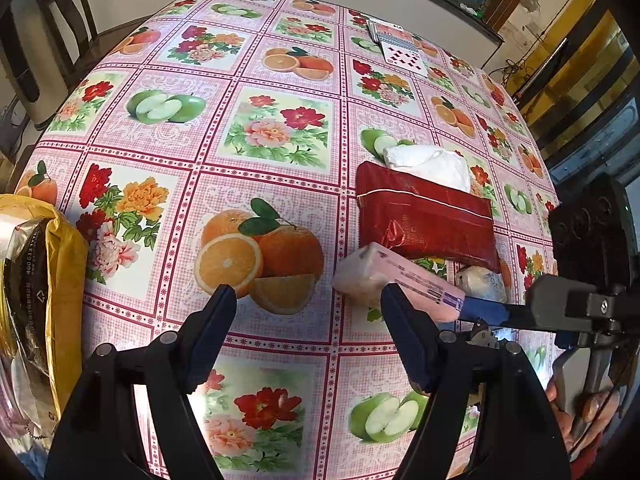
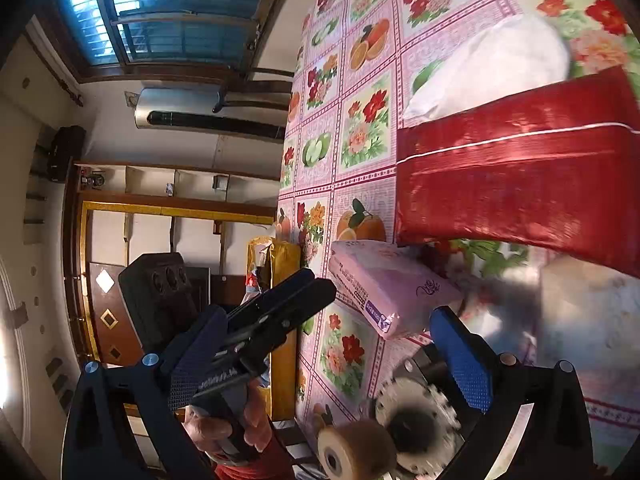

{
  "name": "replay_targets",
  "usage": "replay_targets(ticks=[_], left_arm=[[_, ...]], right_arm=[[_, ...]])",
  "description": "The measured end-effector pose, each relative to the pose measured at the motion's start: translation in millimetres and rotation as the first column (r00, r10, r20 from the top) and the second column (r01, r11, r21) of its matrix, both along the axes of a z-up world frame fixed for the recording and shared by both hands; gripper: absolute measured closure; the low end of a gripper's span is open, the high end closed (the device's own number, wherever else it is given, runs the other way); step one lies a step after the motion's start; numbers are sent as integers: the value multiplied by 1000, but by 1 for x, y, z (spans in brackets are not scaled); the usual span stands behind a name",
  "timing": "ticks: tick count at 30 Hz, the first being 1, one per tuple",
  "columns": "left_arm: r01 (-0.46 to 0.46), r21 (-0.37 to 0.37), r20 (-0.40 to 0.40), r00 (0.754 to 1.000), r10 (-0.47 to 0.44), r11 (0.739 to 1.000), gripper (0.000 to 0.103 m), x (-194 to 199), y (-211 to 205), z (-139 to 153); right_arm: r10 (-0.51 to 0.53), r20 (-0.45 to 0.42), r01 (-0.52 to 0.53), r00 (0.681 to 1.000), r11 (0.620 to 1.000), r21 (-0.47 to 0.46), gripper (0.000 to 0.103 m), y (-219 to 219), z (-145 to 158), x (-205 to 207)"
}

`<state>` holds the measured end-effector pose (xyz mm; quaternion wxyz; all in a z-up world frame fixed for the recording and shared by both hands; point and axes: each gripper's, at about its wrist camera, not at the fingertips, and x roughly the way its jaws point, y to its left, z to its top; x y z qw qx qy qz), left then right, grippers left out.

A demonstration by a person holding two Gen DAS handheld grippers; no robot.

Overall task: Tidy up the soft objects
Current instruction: 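Grasp the pink-white wipes pack with the left gripper, then grasp the white 'face' tissue pack with the right gripper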

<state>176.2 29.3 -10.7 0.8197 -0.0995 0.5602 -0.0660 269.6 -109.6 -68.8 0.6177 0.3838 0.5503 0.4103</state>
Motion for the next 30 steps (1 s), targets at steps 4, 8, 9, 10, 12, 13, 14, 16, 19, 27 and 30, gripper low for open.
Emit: replay_targets(ticks=[4,8,9,10,12,13,14,16,19,27,30], left_arm=[[-44,-33,-24,999,43,998,28,0,12,-1],[-84,-140,-46,996,78,987,28,-2,16,2],[-87,-152,-37,996,83,985,29,-2,13,4],[-84,-154,-28,996,80,984,28,-1,9,6],[-70,-151,-22,997,68,986,28,1,-1,8],[-67,-149,-28,998,64,987,29,3,-6,7],[-65,-150,-33,998,61,987,29,4,-10,6],[-74,-157,-43,997,68,985,29,7,-17,2],[-127,-200,-70,991,115,972,29,13,-23,-6],[-172,-209,-133,980,146,963,29,19,-33,-29],[-173,-214,-135,980,146,961,33,20,-26,-33]], right_arm=[[58,18,-58,998,998,-24,1,20,10,11],[28,101,-22,994,998,-60,1,-11,25,-5],[14,119,-7,993,998,-62,1,-24,28,-9],[-2,132,11,991,998,-67,1,-36,29,-14],[-35,164,53,986,993,-108,0,-59,30,-26],[-41,171,63,984,990,-124,0,-67,30,-29],[-46,174,70,984,989,-133,0,-76,28,-34],[-64,165,85,984,989,-121,0,-93,22,-42],[-87,145,102,986,990,-101,0,-108,11,-50],[-103,171,128,980,982,-141,0,-124,0,-61],[-103,214,146,971,970,-194,0,-122,4,-60]])
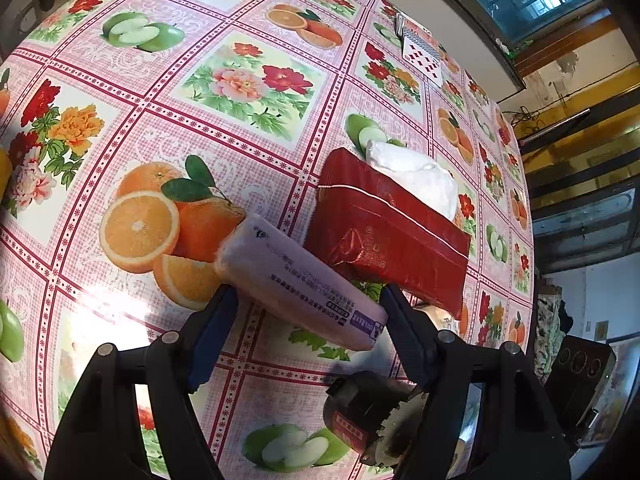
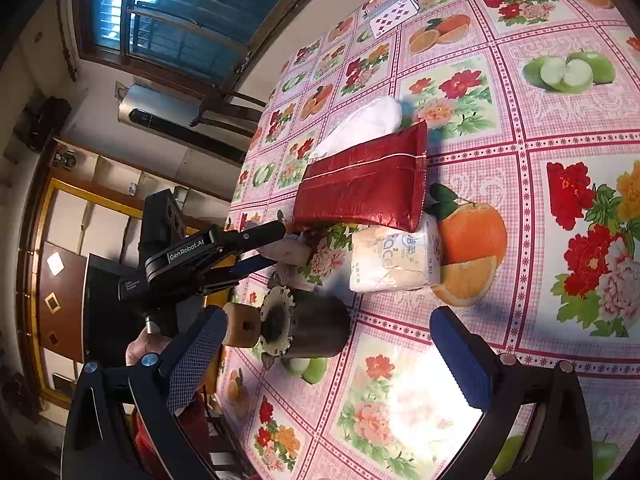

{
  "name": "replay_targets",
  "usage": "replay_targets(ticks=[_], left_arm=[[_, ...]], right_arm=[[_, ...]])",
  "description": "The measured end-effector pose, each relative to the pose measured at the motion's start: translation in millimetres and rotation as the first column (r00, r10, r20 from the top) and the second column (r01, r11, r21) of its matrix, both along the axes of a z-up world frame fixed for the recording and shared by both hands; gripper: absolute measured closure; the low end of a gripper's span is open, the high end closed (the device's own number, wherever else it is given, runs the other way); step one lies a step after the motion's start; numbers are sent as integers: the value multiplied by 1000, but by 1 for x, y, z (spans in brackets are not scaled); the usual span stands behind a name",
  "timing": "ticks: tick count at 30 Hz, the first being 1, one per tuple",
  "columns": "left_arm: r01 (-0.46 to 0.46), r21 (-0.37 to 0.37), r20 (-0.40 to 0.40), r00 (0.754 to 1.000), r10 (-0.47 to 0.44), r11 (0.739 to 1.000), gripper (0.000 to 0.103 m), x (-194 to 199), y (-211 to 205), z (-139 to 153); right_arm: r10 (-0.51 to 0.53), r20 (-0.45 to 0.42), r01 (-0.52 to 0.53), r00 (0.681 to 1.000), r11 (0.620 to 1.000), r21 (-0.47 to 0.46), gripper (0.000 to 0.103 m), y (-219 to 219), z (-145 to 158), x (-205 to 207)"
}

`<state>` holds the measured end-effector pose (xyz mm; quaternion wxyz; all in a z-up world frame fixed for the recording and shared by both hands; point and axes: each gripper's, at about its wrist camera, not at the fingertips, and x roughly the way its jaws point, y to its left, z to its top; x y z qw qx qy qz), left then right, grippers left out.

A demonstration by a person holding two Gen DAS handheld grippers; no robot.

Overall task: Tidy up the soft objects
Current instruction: 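Grasp the white 'face' tissue pack with the right gripper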

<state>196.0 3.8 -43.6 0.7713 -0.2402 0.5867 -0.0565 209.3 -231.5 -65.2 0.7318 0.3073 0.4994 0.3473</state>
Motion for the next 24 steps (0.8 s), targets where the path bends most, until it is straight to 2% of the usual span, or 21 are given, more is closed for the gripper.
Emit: replay_targets(ticks=[2,4,10,12,15,16,18,21,22,24], left_arm=[[6,22,5,1000,-6,1000,48,-3,3,0],[25,38,14,1000,-26,999,54,-7,6,2],[32,57,17,999,-33,998,60,-15,22,3],[24,50,12,1000,-25,998,60,-14,27,2],[27,60,16,999,-28,998,60,-15,30,1],[31,58,16,999,-32,998,63,-15,30,0],[35,54,19,999,-36,998,66,-14,29,-1],[44,46,21,999,-45,998,70,-13,29,-2],[49,47,23,998,-50,998,72,-13,29,-2],[58,53,30,998,-59,997,75,-14,29,-1]], right_arm=[[9,16,-9,1000,1000,-18,1,5,0,4],[1,36,1,999,997,-80,1,10,2,7],[-52,87,74,995,959,-275,1,27,6,16],[-55,104,90,993,923,-375,1,41,7,19],[-34,133,104,991,818,-566,1,67,5,28],[-28,131,101,991,799,-593,1,73,4,31],[-37,113,99,993,788,-608,4,77,2,37],[-31,78,75,996,752,-655,7,84,-10,44],[-37,107,101,994,722,-684,9,86,-9,44],[-47,109,110,993,710,-696,14,86,-10,45]])
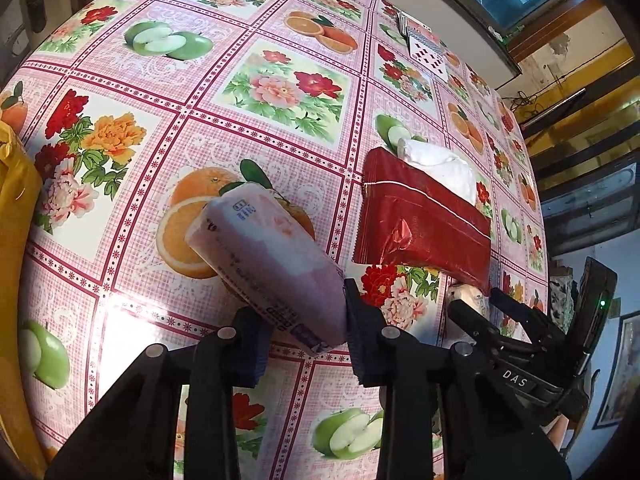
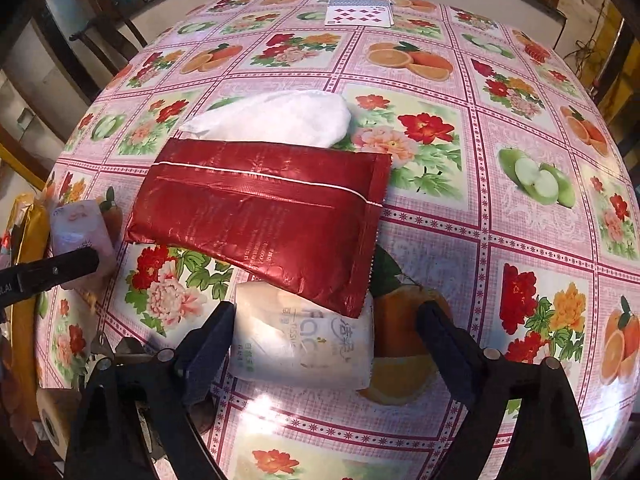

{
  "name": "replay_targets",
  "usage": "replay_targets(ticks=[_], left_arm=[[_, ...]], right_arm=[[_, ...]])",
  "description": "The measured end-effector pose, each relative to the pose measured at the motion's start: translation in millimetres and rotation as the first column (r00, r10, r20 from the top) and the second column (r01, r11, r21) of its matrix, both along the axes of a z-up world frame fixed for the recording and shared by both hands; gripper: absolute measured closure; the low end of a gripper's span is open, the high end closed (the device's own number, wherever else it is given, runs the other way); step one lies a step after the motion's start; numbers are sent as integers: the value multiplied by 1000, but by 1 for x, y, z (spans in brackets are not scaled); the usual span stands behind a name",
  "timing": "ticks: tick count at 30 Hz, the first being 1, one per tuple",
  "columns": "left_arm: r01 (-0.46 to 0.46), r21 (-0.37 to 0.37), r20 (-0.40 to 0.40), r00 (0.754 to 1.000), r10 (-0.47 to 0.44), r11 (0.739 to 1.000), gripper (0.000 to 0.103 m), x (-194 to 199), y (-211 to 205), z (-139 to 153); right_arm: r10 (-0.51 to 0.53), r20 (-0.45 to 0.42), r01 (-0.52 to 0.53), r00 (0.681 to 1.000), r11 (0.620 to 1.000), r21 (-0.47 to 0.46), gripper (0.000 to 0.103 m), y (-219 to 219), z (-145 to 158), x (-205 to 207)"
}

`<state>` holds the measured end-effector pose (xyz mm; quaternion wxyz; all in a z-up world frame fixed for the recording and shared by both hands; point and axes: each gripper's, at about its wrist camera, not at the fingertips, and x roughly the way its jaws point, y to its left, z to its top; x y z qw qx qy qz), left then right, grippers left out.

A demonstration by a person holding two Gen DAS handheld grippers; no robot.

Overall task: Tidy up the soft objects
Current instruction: 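Grasp the white 'face' tissue pack with the right gripper, then carry the wipes pack and tissue pack into the box and open both grippers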

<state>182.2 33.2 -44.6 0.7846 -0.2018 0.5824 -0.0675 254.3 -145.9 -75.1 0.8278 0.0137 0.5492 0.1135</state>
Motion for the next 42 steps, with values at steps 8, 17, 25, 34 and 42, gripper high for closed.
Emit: replay_targets(ticks=[8,17,25,34,42], left_arm=[[-12,-7,27,1000,13,1000,79,-11,19,1],[-37,-46,110,993,42,998,79,-50,44,28],[-129,4,212,969,125,992,79,-107,125,69],[-285,31,212,938,273,958,78,-156,238,60],[-272,-81,199,938,283,959,79,-172,254,45]], right_arm=[[-32,18,31,999,998,62,38,-38,6,-25],[-93,84,65,992,955,289,39,-75,53,-70],[171,193,-232,966,903,361,39,56,118,-100],[446,197,-488,873,788,376,39,270,127,-97],[497,127,-509,859,796,328,36,375,90,-89]])
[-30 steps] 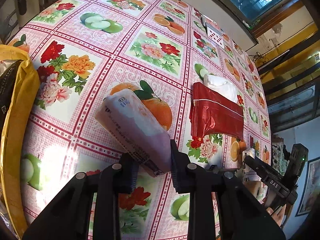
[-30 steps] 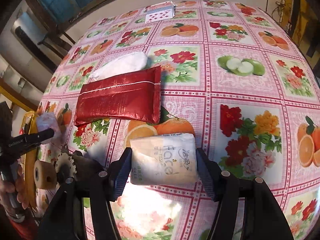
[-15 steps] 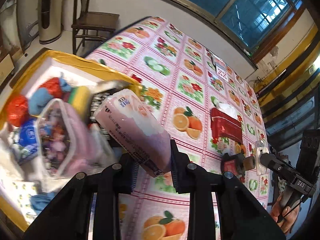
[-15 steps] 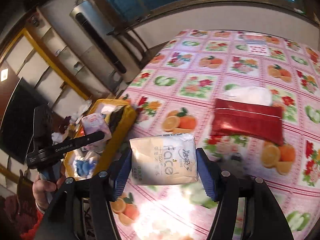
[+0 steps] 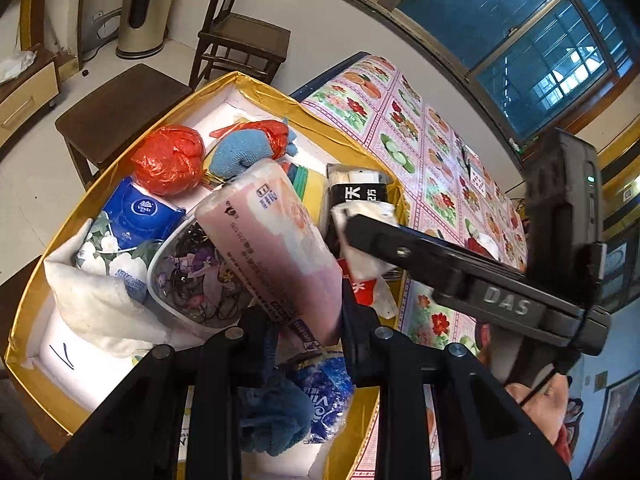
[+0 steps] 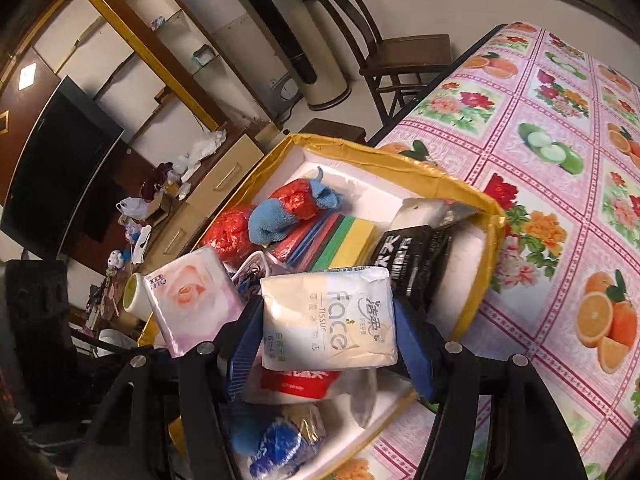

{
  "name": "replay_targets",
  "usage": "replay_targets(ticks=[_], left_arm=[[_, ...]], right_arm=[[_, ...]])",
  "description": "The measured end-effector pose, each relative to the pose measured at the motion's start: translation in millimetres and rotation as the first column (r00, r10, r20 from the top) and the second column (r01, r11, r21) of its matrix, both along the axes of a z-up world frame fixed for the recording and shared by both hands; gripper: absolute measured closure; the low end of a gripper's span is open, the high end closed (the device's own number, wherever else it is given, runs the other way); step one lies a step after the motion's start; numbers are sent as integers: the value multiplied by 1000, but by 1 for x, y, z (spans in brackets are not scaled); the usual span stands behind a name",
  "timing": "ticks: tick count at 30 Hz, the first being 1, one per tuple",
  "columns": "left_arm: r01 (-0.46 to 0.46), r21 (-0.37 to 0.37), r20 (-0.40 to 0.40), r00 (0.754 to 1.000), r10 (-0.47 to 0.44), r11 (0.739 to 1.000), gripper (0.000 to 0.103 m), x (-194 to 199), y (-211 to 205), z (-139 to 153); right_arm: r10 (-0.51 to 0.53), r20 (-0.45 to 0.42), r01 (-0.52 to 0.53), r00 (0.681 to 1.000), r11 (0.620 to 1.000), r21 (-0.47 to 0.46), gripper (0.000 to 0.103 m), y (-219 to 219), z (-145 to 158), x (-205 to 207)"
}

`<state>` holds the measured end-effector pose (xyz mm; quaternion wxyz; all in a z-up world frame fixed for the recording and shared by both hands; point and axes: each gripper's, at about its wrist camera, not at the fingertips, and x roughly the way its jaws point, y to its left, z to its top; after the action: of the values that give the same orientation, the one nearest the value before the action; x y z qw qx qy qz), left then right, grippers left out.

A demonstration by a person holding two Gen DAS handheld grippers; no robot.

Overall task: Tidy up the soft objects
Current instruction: 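Carry the wipes pack and tissue pack into the box and open both grippers, then move both grippers back over the table toward the red foil bag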

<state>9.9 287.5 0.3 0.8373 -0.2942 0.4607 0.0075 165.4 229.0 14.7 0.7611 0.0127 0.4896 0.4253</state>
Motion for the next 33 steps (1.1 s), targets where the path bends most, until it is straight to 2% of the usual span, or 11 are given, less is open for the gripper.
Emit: replay_targets(ticks=[2,3,6,8,11,17,19,21,25,28,33], left_arm=[[-4,-28,24,1000,5,1000,77,-5,-1,4],[-10,-36,30,999,11,999,73,-7,-1,5],[-37,-54,50,998,39,998,40,-14,4,7],[-67,-59,74,995,72,996,37,-21,9,11],[-131,3,88,988,130,991,28,-29,9,18],[-247,197,118,967,227,949,28,-42,-8,16],[-274,255,134,960,247,927,28,-45,-19,15],[-287,300,152,956,252,910,28,-47,-32,16],[-296,391,189,953,239,872,28,-46,-65,17],[-268,437,203,959,196,858,28,-42,-89,18],[-249,487,235,961,148,838,28,-42,-120,22]], right_arm=[[-6,-14,6,1000,1000,10,35,1,-3,0],[-6,-26,7,1000,999,31,35,-2,-3,-1],[-41,-35,45,999,994,101,31,-25,5,-4],[-66,-35,71,997,985,154,27,-44,11,-10],[-64,-42,72,997,971,229,22,-72,14,-25],[-128,6,121,992,949,292,16,-129,3,-60],[-159,20,147,987,948,284,15,-144,-3,-67],[-199,74,175,977,951,254,13,-157,-2,-77],[-268,173,228,948,948,222,6,-182,2,-94],[-324,239,278,915,938,209,4,-201,7,-106],[-363,275,315,890,927,202,3,-224,9,-114]])
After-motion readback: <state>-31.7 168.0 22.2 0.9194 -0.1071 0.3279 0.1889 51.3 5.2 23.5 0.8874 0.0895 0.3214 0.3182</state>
